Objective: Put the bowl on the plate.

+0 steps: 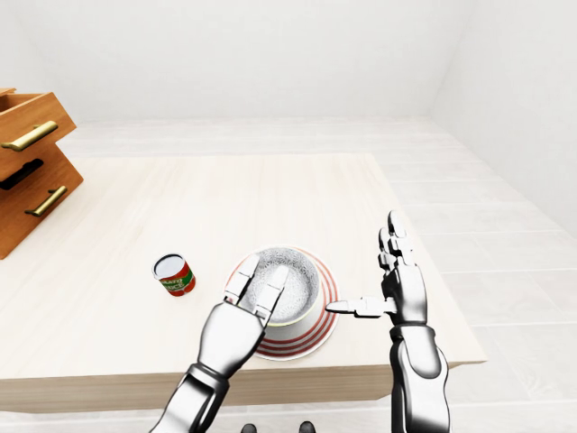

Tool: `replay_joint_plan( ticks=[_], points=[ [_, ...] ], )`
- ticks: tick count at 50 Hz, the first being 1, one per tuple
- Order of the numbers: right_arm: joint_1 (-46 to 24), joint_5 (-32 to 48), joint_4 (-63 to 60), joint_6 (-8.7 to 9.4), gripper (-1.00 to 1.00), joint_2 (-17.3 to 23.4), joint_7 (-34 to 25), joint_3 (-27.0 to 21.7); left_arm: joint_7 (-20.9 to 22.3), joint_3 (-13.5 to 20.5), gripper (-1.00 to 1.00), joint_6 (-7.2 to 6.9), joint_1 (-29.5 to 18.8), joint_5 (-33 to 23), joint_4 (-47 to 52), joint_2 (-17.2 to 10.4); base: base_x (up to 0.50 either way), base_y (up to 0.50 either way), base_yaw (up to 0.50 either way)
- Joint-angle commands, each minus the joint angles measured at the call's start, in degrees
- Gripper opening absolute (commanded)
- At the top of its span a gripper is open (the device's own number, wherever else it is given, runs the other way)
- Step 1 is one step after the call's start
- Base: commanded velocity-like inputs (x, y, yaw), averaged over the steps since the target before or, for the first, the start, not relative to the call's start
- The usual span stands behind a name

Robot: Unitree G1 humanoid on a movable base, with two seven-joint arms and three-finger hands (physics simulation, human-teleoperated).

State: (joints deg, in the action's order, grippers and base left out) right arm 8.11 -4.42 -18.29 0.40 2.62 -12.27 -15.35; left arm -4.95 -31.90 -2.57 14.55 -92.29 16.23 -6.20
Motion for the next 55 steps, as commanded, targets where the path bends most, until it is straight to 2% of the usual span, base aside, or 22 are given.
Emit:
replay_joint_plan(
  ticks=[1,24,34,37,40,55],
  points=[
    [0.00,-0.07,0.32,-0.25,1.00,-0.09,0.05,0.07,0.90,0.29,1.00,0.03,0.19,0.39,1.44,-0.28,0.00,0.00,0.00],
    [-0.14,0.19,1.15,-0.82,1.00,-0.02,0.28,0.52,1.07,1.10,1.00,0.53,0.68,0.96,2.55,-0.49,0.00,0.00,0.00],
    [-0.13,0.08,0.81,-0.49,1.00,0.04,0.34,0.55,1.17,1.37,1.00,0.68,0.71,1.34,2.83,-0.63,0.00,0.00,0.00],
    [-0.10,0.27,0.86,-0.57,1.00,0.03,0.34,0.66,5.47,2.11,1.00,1.50,0.88,5.18,4.24,-0.36,0.00,0.00,0.00],
    [-0.13,0.21,0.65,-0.34,1.00,0.09,0.33,0.58,5.09,3.46,1.00,1.47,-0.56,5.11,3.70,-0.29,0.00,0.00,0.00],
    [-0.62,0.41,-0.69,1.15,1.00,0.21,0.67,0.72,8.86,5.83,1.00,2.62,0.31,6.97,9.41,-0.21,0.00,0.00,0.00]
  ],
)
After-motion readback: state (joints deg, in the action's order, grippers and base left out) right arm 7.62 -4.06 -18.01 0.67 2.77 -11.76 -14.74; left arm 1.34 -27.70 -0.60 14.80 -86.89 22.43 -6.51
